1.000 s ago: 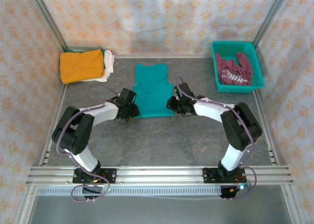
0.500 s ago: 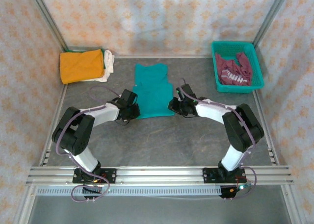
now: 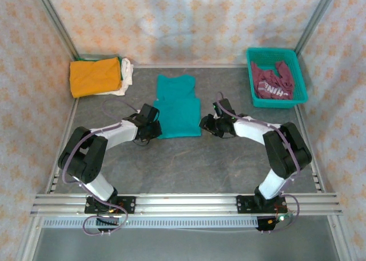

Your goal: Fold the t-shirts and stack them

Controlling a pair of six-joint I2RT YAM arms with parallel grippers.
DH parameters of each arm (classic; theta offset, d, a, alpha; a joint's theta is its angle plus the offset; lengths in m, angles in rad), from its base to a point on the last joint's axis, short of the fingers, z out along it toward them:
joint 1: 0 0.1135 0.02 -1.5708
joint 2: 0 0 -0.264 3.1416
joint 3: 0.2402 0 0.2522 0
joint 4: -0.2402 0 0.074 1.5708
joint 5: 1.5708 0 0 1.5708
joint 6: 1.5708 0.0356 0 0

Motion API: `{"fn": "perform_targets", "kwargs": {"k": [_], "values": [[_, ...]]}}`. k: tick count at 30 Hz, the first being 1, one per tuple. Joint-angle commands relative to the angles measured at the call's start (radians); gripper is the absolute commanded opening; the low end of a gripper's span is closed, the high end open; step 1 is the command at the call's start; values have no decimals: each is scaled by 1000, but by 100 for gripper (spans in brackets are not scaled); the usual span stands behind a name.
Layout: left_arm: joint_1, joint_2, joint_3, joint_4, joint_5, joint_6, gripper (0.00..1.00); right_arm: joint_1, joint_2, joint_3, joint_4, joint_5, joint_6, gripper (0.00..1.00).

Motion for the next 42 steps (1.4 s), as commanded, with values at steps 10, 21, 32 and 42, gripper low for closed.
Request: {"fn": "perform_targets", "kwargs": {"k": [10,21,32,42], "values": [[2,-16,-4,-44,-41,23,0,50,26,-43,29,-51,-24,40],[2,-30,-21,-41,-52,21,0,69,74,-9,66,-49,-7,37],[2,-65,-19,-47,-52,32,0,72,97,40,71,-47,5,10],[0,-148,-79,-87,2,84,0,74,-9,-71,52,-60,-43,0]]}}
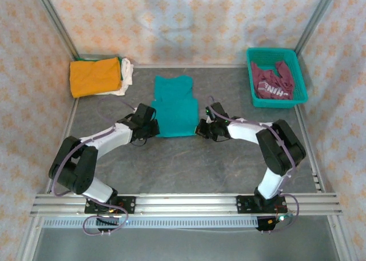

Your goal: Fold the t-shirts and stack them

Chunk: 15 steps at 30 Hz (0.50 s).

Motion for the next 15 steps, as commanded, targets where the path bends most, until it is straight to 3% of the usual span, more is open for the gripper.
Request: {"fn": "perform_targets", "kwargs": {"k": [1,9,15], "values": [[0,-30,-52,-75,21,41,0,6,-67,-77,7,-15,-28,0],[-47,-341,-209,-193,143,5,0,76,-375,-317,56,-56,2,0],[-153,-456,-184,-283,155,-37,0,158,-522,-314,0,8,24,0]]}}
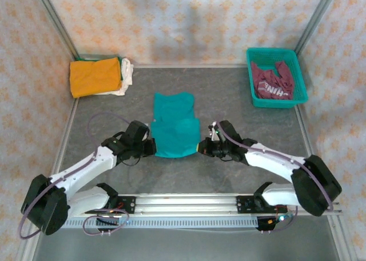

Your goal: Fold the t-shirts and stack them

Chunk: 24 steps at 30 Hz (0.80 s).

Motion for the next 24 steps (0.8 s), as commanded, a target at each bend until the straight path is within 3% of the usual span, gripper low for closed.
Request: {"fn": "perform_targets", "kwargs": {"k": [1,5,8,12,17,24], "values": [[-19,-50,22,-100,-7,-36,0,13,-48,17,-29,77,18,0],[5,-88,124,-151,-87,-6,0,8,-97,107,-89,188,-9,0],[78,-56,199,-129,-54,39,0,-8,-64,208,-117,212,-63,0],[184,37,290,-71,-31,64,0,-62,52,363,-149,233,-129,0],[216,198,426,-56,-62,92,0,-142,229,523,-145,235,-153,0],[289,385,581,-52,-115,160,0,-178,420,693,-150,206,-187,0]]}}
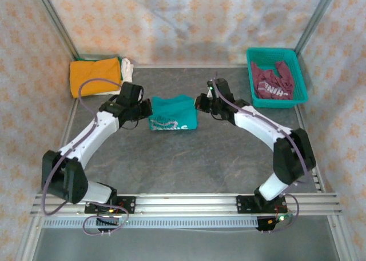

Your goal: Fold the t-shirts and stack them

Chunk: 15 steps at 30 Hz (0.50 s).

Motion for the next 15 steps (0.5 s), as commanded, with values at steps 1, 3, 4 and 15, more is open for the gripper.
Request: {"fn": "perform_targets", "kwargs": {"k": [1,3,4,15], "values": [[42,59,72,13,-67,53,0,-18,44,74,-13,15,-35,0],[61,111,108,19,-67,65,0,-31,81,110,-15,20,-39,0],[67,132,124,19,-66,68,0,-36,96,128,-23,21,-45,0],[108,395,392,18,-41,107,0,-81,314,379,-81,45,-76,0]]}}
